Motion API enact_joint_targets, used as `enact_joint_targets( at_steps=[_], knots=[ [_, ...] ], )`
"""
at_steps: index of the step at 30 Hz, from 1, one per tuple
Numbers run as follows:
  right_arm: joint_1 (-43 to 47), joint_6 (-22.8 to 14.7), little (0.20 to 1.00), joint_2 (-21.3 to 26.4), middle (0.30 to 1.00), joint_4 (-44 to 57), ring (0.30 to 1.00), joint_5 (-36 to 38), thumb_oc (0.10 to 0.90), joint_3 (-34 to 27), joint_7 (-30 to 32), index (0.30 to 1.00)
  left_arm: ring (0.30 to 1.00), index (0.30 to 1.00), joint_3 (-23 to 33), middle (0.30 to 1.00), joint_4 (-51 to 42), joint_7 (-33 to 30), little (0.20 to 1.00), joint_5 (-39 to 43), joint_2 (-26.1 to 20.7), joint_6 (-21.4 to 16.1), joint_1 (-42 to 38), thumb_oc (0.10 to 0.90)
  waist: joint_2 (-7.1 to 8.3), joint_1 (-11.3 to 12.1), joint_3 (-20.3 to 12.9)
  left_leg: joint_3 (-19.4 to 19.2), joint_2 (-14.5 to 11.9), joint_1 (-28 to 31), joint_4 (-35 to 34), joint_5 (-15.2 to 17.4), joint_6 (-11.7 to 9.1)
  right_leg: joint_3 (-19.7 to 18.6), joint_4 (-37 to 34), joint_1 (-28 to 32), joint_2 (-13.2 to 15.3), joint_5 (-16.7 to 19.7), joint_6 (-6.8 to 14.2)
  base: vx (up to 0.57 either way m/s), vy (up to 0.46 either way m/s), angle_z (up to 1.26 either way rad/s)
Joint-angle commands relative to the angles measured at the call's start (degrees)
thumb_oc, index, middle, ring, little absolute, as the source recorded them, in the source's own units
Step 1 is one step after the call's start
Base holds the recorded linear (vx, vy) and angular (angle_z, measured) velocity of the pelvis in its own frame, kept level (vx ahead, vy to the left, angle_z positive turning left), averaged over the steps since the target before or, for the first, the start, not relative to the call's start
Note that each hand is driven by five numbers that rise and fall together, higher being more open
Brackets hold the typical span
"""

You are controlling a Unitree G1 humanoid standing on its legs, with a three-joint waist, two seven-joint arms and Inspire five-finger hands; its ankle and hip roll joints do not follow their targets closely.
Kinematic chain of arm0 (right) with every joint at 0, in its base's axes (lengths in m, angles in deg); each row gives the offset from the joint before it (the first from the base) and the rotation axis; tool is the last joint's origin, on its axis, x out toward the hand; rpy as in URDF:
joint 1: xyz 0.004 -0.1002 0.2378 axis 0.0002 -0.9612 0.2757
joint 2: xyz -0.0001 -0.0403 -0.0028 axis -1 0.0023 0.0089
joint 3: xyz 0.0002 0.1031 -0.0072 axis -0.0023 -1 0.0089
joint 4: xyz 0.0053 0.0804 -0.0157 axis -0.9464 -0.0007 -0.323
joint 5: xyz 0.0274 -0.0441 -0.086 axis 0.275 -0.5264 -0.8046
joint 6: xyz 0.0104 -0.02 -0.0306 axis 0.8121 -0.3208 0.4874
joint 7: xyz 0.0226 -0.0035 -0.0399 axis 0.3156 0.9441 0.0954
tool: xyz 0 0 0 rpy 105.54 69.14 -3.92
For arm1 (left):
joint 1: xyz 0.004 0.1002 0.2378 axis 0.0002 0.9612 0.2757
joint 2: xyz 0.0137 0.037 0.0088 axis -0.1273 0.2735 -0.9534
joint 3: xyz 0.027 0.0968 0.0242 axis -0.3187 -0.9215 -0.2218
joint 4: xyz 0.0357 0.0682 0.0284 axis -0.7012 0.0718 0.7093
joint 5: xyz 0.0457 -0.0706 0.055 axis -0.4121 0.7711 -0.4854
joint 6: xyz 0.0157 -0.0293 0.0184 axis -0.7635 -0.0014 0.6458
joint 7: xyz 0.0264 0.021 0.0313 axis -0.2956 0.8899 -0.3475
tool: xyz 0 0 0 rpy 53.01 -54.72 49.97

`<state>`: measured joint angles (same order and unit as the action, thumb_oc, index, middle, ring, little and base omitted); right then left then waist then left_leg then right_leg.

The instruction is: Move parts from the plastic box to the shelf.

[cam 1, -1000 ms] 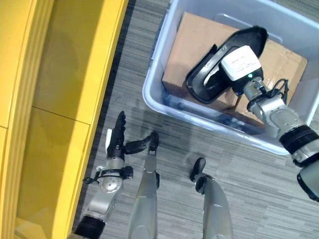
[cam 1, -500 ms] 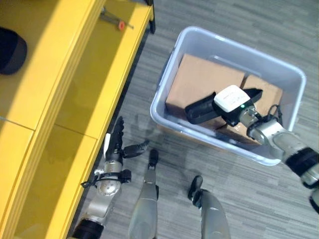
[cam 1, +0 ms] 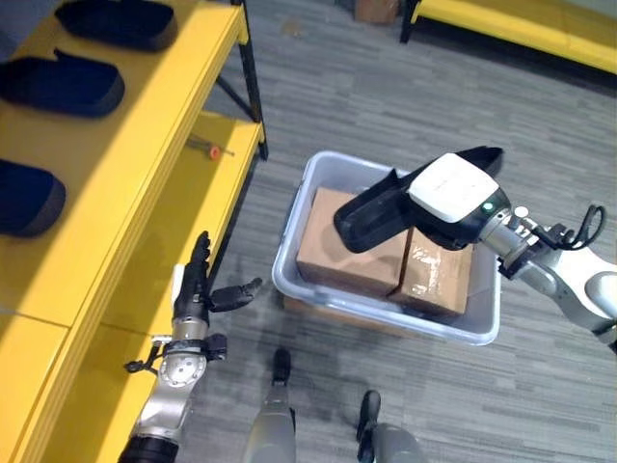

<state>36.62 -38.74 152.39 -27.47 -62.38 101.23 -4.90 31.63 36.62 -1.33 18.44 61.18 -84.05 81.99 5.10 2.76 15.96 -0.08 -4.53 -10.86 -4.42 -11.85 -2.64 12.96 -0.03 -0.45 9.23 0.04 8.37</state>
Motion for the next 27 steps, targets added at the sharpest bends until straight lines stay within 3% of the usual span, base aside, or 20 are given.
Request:
enact_joint_targets(
  at_steps=[1, 9, 15, 20, 27],
  knots=[
    [-0.62, -0.16, 0.3, -2.36, 0.3, 2.64, 0.3, 7.87, 0.4, -6.91, 1.94, 0.3, 1.0, 1.0, 0.28, 1.0, -4.42, -1.05, 1.0, -7.91, -3.08, -5.57, -0.71, 0.9, 2.26, -0.61, -8.14, -1.1, -3.14, 7.06, -0.58, 6.8, -2.63, -1.77, -1.95, -1.83, 0.45, 5.34, 1.49, 0.15, 0.033, -0.08],
    [-3.14, -2.61, 0.3, -5.57, 0.3, 6.39, 0.3, 15.83, 0.4, -9.12, 0.77, 0.3, 1.0, 1.0, -0.38, 1.0, -9.39, -4.85, 1.0, -21.64, -7.13, -6.19, -2.52, 0.9, 1.93, -2.32, -12.8, -3.52, -4.04, 10.86, -0.58, 8.49, -2.27, -4.68, -2.51, -0.15, -0.14, 4.94, 1.5, 0.06, 0.0, -0.22],
    [-4.88, -3.36, 0.3, -7.14, 0.3, 7.56, 0.3, 17.76, 0.4, -9.98, 1.42, 0.3, 1.0, 1.0, -2.1, 1.0, -11.82, -8.01, 1.0, -28.7, -8.58, -6.49, -4.86, 0.9, 1.61, -3.45, -14.31, -4.49, -4.55, 12.26, -0.58, 9.15, -2.28, -5.56, -2.47, 0.47, -0.32, 4.64, 1.5, 0.04, 0.001, -0.16],
    [-6.19, -4.49, 0.3, -7.48, 0.3, 8.26, 0.3, 18.39, 0.4, -9.68, 3.32, 0.3, 1.0, 1.0, -4.49, 1.0, -15.37, -13.43, 1.0, -41.7, -12.92, -6.06, -7.51, 0.9, 1.71, -4.42, -15.51, -5.25, -4.81, 13.32, -0.58, 9.82, -2.18, -6.61, -2.21, 0.7, -0.65, 4.33, 1.67, 0.04, 0.001, -0.06],
    [-6.0, -4.69, 0.3, -7.44, 0.3, 8.2, 0.3, 19.08, 0.4, -8.68, 4.07, 0.3, 1.0, 1.0, -6.58, 1.0, -16.76, -14.42, 1.0, -45.2, -13.88, -6.13, -9.15, 0.9, 1.74, -4.92, -15.79, -5.59, -4.81, 13.67, -0.58, 9.63, -2.08, -7.02, -1.94, 0.69, -0.59, 4.46, 1.64, 0.02, 0.004, -0.02]
  ],
)
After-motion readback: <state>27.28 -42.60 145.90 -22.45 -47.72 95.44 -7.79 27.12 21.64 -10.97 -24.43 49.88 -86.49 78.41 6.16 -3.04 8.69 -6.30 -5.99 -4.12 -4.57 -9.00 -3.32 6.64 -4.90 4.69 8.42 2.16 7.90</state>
